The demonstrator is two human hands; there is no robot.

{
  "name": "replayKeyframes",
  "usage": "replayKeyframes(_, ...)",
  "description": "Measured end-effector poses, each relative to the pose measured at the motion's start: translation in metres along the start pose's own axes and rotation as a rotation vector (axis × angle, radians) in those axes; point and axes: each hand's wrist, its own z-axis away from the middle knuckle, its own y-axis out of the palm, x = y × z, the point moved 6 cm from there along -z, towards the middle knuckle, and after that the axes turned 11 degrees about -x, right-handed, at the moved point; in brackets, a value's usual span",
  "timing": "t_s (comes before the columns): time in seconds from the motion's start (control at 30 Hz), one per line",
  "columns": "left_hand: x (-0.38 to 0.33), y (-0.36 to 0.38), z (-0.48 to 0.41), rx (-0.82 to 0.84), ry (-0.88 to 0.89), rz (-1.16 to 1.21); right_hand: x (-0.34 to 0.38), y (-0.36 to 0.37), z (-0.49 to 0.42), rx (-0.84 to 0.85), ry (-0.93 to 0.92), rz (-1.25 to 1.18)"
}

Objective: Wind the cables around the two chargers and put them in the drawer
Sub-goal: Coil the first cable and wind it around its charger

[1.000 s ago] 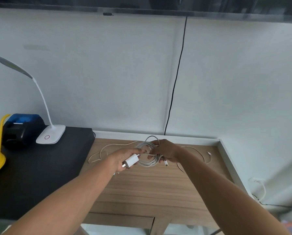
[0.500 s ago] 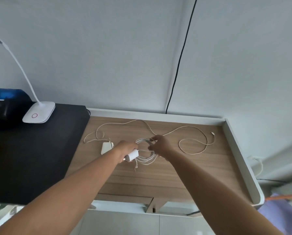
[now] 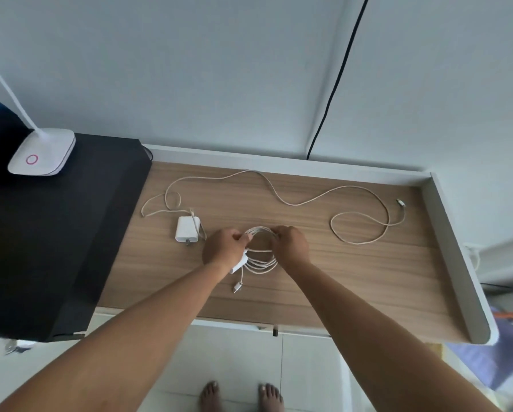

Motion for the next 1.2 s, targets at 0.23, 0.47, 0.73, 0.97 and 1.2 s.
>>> replayKeyframes(0.23, 0.001, 0.004, -0.008, -0.07, 0.035, 0.071, -0.01, 0.007, -0.001, -0.033, -0.037, 0.006)
replayKeyframes(0.47, 0.001, -0.01, -0.012, -0.03, -0.065, 0.315, 0.001, -0.006, 0.002, -0.079, -0.095, -0.032)
replayKeyframes(0.73, -0.019, -0.042, -0.005, 0.083, -0.14, 0.491, 0.056, -0.032, 0.026, -0.027, -0.379, -0.026)
replayKeyframes(0.97, -0.046, -0.069, 0.021, 0.467, -0.278, 0.691, 0.092, -0.075, 0.026, 0.003, -0.289, -0.098)
replayKeyframes(1.2, -0.073, -0.118, 0.036, 0.655, -0.196, 0.883, 0.125, -0.124, 0.024, -0.036, -0.297, -0.174)
